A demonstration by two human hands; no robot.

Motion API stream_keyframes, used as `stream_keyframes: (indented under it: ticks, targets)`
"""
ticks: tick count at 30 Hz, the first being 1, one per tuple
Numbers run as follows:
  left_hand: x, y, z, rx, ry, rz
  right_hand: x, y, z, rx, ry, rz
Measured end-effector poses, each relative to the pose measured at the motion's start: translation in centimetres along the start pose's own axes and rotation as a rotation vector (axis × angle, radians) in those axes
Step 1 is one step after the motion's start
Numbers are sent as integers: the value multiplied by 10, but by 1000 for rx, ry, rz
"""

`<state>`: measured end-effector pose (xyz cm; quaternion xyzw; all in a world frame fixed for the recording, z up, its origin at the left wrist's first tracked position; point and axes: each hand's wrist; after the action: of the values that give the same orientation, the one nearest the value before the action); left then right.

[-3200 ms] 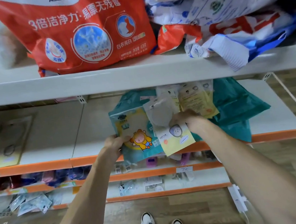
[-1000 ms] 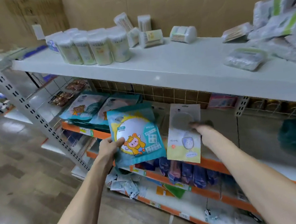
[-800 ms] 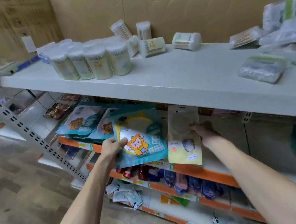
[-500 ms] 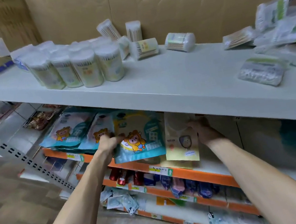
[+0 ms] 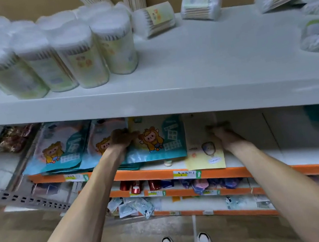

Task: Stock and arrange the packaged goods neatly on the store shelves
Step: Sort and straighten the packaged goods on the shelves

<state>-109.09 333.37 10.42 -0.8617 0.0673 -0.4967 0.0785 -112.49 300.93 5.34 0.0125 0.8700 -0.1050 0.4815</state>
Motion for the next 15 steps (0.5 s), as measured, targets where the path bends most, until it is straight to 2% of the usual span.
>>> stream_keyframes:
  ticks: [5, 10, 15]
  targets:
    - [-1, -11, 6, -69, -5, -82, 3, 15, 11, 92, -51, -46]
    - [13, -15, 4, -112, 22, -197, 2, 28, 21, 231, -90, -300]
    - [10, -19, 5, -127, 35, -171, 4, 45, 21, 374, -43, -468]
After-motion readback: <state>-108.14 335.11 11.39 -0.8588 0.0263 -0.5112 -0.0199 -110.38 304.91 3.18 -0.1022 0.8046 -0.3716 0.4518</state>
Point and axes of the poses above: each hand's wrist, its own z-axis towards the middle knuckle, its own y-axis out of the palm, x = y × z, and after that the axes turned 4 degrees about -x, right-handed
